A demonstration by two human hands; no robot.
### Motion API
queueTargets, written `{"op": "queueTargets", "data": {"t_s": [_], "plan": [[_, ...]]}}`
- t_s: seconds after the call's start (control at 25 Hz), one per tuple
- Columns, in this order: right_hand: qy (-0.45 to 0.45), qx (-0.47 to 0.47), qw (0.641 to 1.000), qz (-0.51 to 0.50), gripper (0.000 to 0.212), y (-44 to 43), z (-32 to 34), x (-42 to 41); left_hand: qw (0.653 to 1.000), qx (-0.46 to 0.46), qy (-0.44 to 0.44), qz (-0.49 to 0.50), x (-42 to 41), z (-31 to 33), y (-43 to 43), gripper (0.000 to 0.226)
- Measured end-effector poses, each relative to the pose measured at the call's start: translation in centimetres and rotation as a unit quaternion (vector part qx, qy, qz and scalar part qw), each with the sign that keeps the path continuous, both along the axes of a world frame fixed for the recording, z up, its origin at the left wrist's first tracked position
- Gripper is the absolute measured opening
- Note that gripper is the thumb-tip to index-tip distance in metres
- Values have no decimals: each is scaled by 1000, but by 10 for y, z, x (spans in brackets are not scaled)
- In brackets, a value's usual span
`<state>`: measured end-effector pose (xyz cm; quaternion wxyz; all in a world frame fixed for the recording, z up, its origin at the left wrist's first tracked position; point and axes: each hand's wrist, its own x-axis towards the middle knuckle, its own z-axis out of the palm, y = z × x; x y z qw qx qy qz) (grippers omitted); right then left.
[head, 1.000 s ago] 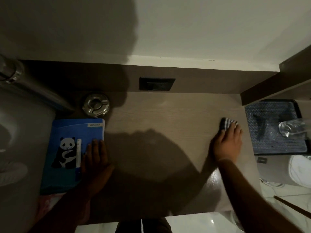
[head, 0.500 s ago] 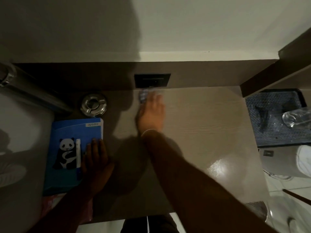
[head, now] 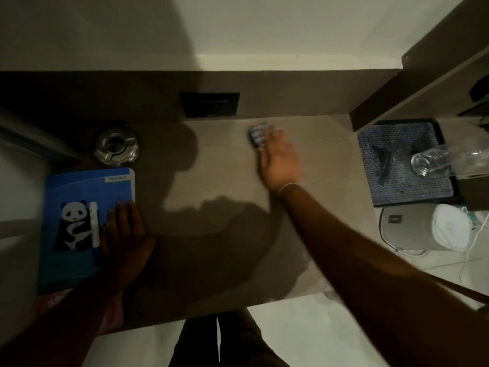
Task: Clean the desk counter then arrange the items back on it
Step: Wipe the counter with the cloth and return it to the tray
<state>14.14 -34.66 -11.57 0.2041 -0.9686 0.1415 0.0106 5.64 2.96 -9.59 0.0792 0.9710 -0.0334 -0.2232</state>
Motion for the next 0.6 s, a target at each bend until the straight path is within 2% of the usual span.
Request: {"op": "queueTargets", "data": {"t_s": [0.04, 0.16, 0.28, 0.36, 0.4, 0.48, 0.6], "plan": [[7, -13, 999, -51, 59, -48, 1, -15, 1000, 6, 15, 3, -2, 0, -1, 111], [22, -6, 982, -189, 62, -145, 9, -82, 999, 41, -29, -9, -5, -11, 3, 92], [16, -23, 975, -219, 61, -128, 2, -171, 999, 22, 16, 18, 0, -17, 6, 93], [20, -38, 972, -231, 63, -74, -3, -227, 999, 33, -16, 14, -3, -22, 7, 93], [24, -28, 975, -220, 63, -39, -1, -247, 999, 34, -23, 9, -3, -23, 8, 94], [29, 6, 990, -136, 58, 41, 0, -269, 999, 22, -28, 14, -5, -21, 8, 90], [4, 28, 993, 112, 60, 168, 1, -271, 999, 22, -36, 20, -6, -20, 6, 89]]}}
